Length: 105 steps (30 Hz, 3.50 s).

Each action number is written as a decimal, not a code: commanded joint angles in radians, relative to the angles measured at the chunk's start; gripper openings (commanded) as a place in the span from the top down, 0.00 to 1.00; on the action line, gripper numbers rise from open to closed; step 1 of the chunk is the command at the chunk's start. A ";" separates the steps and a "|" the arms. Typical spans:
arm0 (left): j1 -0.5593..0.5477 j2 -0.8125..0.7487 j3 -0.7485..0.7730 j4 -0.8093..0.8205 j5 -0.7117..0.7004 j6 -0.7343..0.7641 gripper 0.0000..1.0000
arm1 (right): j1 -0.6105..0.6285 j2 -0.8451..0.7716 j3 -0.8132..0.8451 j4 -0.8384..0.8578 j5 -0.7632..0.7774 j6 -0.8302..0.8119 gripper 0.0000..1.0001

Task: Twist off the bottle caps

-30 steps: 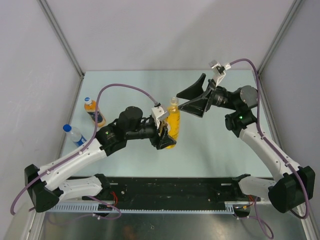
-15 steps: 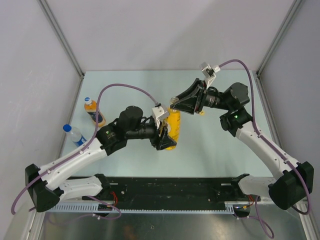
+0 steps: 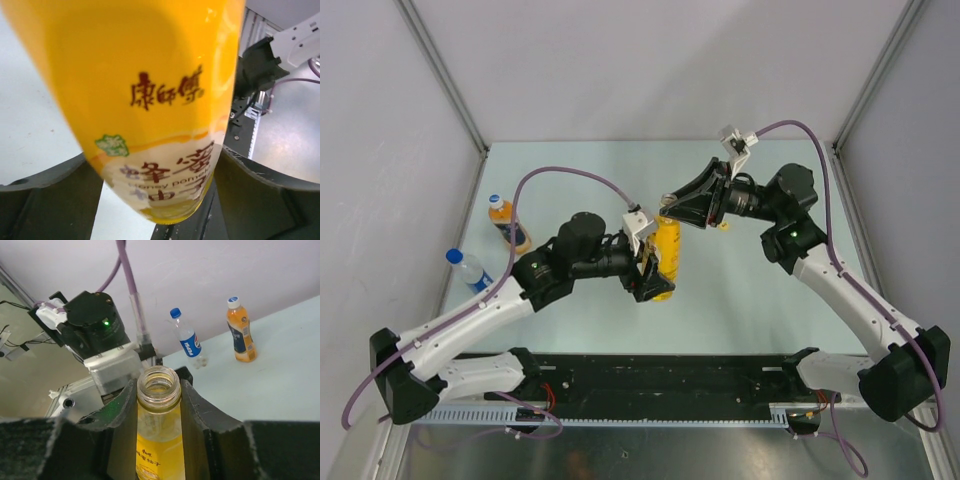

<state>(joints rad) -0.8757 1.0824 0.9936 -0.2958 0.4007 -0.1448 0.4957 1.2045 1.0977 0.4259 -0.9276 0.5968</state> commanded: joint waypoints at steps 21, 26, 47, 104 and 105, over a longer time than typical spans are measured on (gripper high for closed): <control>0.000 -0.158 -0.087 0.055 -0.451 0.054 0.05 | -0.014 0.020 0.035 -0.322 0.511 -0.302 1.00; 0.000 -0.129 -0.084 0.055 -0.456 0.064 0.04 | -0.020 0.068 0.034 -0.307 0.716 -0.350 1.00; 0.001 -0.074 -0.072 0.057 -0.447 0.075 0.04 | -0.103 0.296 -0.006 0.122 1.226 -0.657 1.00; 0.011 -0.087 0.010 0.010 -0.630 -0.013 0.01 | -0.335 0.087 -0.191 0.284 0.950 -0.250 0.01; 0.013 -0.084 0.019 -0.001 -0.651 -0.017 0.00 | -0.336 0.070 -0.191 0.255 0.923 -0.230 0.01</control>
<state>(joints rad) -0.8738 1.0180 0.9436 -0.2817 -0.1322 -0.1242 0.1650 1.3430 0.8993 0.7795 0.0471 0.2272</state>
